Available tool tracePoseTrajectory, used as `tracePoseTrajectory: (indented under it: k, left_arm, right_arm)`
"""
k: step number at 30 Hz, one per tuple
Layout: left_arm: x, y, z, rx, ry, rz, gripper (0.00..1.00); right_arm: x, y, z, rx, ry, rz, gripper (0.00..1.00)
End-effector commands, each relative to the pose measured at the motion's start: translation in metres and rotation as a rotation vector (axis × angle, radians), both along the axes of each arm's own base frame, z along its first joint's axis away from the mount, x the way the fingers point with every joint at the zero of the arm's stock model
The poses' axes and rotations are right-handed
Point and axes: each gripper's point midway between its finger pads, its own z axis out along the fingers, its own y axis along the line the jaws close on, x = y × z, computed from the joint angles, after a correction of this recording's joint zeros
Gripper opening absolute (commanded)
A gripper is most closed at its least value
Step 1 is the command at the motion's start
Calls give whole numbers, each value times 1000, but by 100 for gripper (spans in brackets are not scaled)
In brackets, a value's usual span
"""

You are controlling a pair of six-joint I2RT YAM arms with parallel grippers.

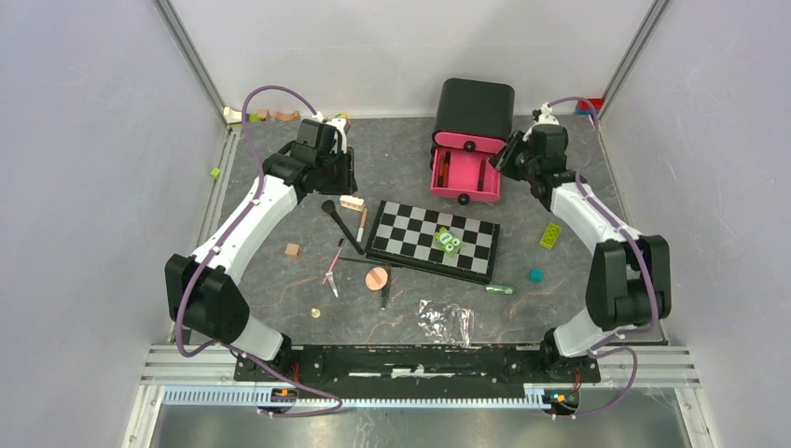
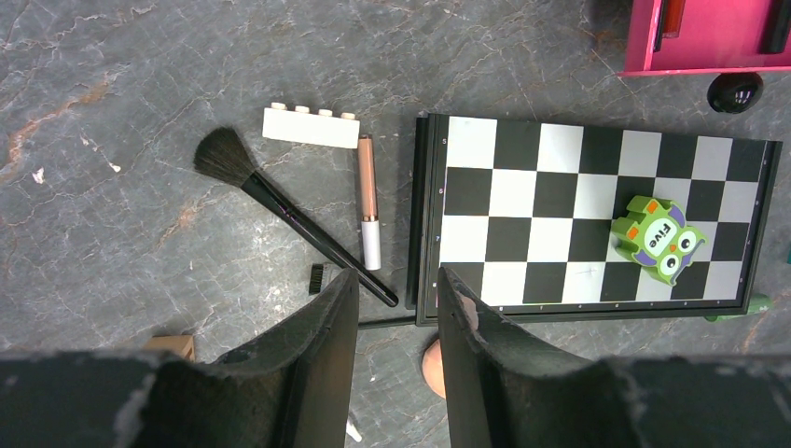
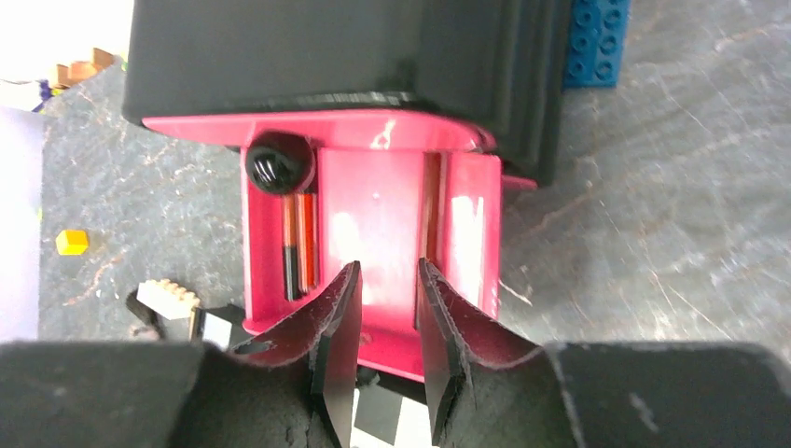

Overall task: Organize the makeup
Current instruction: Place the makeup in the drawer, then pick up the makeup from the center of the board.

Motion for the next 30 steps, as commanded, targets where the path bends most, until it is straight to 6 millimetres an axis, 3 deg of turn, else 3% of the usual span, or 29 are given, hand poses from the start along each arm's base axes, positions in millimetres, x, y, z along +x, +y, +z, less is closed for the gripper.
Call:
tracePoseTrajectory:
  k: [1,6,13,24,30]
  left_arm:
    - [5,-1,19,-22,-67,-8,44]
    - [3,-3,23,-34,-72,-15,44]
    - [3,-3,22,-39,-68,-18,44]
    - [3,-3,21,-33,-68,-16,44]
    - [3,-3,21,-35,-66,-18,44]
  right_arm:
    - [-24,-21,-2,-95,2,-50,35]
    - [-39,-32,-20,-153,44,-64,41]
    - [-38,-18,-38,-111,74,0,42]
    - [-35,-14,-58,-90,126,-3,37]
    - [-34,-9,-53,-49,113,0,31]
